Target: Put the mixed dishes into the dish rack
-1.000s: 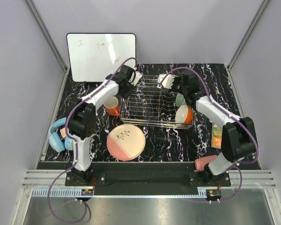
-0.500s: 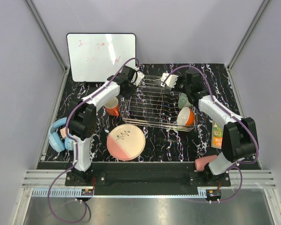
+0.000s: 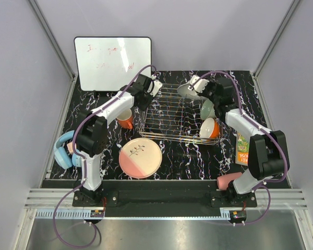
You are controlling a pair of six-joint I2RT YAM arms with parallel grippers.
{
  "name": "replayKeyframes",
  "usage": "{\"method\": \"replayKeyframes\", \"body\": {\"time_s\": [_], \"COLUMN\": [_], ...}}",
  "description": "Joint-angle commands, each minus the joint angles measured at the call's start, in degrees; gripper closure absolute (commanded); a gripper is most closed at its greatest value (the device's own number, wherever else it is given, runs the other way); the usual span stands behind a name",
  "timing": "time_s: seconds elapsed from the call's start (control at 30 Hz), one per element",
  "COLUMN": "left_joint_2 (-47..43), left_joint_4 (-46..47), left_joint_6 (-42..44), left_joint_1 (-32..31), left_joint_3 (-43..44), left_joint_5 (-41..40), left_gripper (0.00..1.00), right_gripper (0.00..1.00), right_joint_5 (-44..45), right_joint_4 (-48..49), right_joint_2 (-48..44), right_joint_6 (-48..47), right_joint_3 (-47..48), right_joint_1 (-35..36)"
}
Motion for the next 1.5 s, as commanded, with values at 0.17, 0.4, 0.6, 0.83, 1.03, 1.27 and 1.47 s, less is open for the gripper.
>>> {"method": "replayKeyframes", "body": {"time_s": [0.17, 0.4, 0.6, 0.83, 1.03, 1.27, 1.47], "left_joint_2": [-2.1, -2.3, -2.6, -3.2, -5.4, -10.9, -18.4], "left_joint_4": [-4.6, -4.6, -4.6, -4.6, -5.2, -10.2, -12.0], "left_joint_6": [5.0, 4.6, 4.6, 4.7, 4.6, 3.1, 3.4], "left_joint_1": [-1.9, -1.9, -1.9, -1.9, -1.9, -1.9, -1.9], "left_joint_3": [-1.9, -1.3, -1.5, -1.9, -1.1, 5.9, 7.0], "left_joint_5": [2.3, 2.3, 1.9, 1.5, 0.0, -3.3, -7.3], "left_gripper": [0.71, 0.7, 0.7, 0.7, 0.7, 0.15, 0.01], "right_gripper": [0.41, 0.22, 0.1, 0.0, 0.0, 0.0, 0.0], "right_joint_5": [7.8, 7.3, 8.5, 9.7, 13.9, 17.9, 12.0], "right_joint_4": [10.6, 6.8, 5.8, 2.7, -1.1, -19.7, -30.7], "right_joint_2": [-2.3, -4.9, -7.6, -12.3, -20.4, -30.1, -36.9], "right_joint_6": [9.1, 11.8, 13.4, 15.3, 19.5, 41.8, 59.0], "right_joint_3": [-0.7, -2.2, -4.1, -6.0, -7.8, -1.5, -2.2], "right_joint_1": [-0.7, -0.5, 1.7, 3.9, 9.2, 15.7, 18.9]}}
